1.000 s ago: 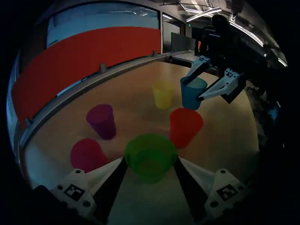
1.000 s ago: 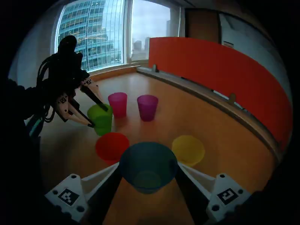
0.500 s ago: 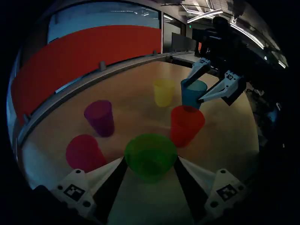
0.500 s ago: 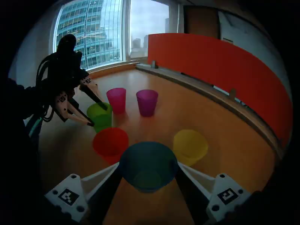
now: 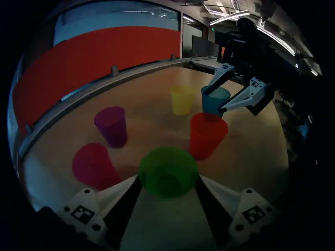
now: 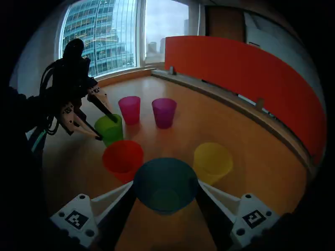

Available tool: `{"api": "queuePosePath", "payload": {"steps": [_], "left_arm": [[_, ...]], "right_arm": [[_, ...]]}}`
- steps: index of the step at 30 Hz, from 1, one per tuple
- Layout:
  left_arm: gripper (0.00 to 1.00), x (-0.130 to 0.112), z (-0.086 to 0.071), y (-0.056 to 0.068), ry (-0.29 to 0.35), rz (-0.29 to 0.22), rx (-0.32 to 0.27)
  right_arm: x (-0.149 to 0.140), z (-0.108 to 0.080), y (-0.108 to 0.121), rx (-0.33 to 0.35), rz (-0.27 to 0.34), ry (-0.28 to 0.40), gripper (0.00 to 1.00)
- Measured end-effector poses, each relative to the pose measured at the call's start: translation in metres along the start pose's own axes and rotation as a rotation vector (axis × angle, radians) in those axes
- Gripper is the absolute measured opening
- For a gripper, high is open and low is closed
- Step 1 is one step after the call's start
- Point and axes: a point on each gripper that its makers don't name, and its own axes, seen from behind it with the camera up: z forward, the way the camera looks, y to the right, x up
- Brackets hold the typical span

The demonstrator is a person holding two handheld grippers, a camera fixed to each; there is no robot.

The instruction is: Pour water

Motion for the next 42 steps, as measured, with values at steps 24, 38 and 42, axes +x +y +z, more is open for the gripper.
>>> {"api": "queuePosePath", "payload": {"steps": [24, 38, 42], "left_arm": [[1.00, -0.021, -0.006, -0.010, -0.040, -0.030, 0.034], [1.00, -0.020, -0.019, -0.007, -0.017, -0.044, 0.042], [1.00, -0.021, -0.020, -0.007, -0.021, -0.047, 0.044]], "right_arm": [[-0.019, 0.009, -0.001, -0.008, 0.010, -0.022, 0.93], [-0.031, 0.009, -0.003, -0.023, -0.004, -0.031, 0.93], [-0.032, 0.008, -0.004, -0.025, 0.003, -0.035, 0.93]]}}
